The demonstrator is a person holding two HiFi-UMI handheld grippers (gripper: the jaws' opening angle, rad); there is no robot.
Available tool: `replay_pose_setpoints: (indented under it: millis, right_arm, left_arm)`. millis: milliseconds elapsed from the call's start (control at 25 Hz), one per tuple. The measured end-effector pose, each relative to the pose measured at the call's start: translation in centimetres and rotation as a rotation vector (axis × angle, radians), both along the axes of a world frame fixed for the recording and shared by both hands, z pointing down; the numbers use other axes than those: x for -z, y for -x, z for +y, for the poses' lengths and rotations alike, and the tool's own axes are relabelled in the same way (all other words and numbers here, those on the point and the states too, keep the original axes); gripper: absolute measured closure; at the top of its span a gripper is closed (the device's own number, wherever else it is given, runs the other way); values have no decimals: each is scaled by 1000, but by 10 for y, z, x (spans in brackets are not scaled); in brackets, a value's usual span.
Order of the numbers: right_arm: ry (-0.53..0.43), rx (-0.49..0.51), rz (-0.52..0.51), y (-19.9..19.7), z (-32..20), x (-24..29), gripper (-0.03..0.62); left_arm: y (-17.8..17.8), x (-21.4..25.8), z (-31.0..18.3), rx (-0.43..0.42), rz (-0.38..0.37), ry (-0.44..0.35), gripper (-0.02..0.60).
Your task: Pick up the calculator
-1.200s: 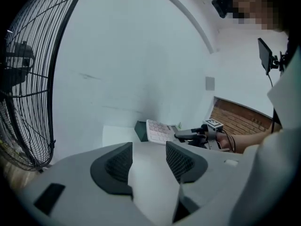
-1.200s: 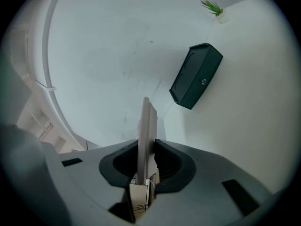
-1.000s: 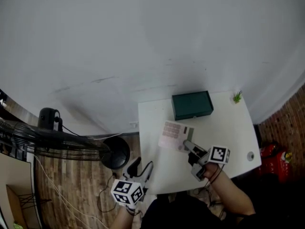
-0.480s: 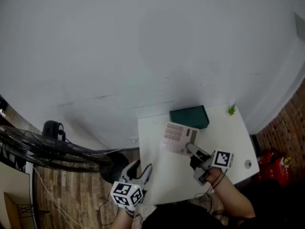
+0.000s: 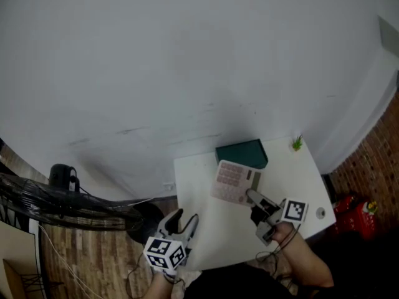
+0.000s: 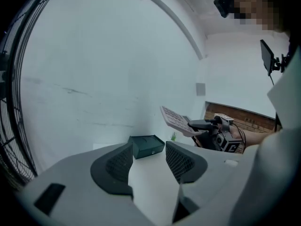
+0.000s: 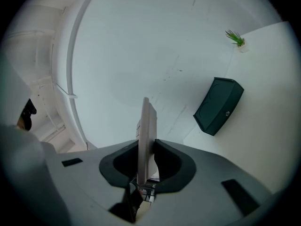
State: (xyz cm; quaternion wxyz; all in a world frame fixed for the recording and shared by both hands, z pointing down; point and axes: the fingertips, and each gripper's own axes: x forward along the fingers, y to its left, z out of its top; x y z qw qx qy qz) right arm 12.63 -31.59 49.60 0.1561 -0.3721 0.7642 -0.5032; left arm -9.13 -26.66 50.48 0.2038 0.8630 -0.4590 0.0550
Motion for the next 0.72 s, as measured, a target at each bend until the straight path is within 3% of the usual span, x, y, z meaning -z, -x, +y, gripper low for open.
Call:
replay_pose_setpoints:
  millis: [120, 280, 720]
  right_arm:
    - [-35, 15, 11, -2, 1, -2, 516]
    - [41, -25, -19, -5, 8, -15, 516]
    - [41, -54, -27, -15, 16, -13, 516]
  left_arm:
    - [-4, -5, -2, -17, 4, 8, 364]
    - [-6, -10, -4, -30, 8, 20, 365]
    - [-5, -9, -3, -35, 3, 20, 365]
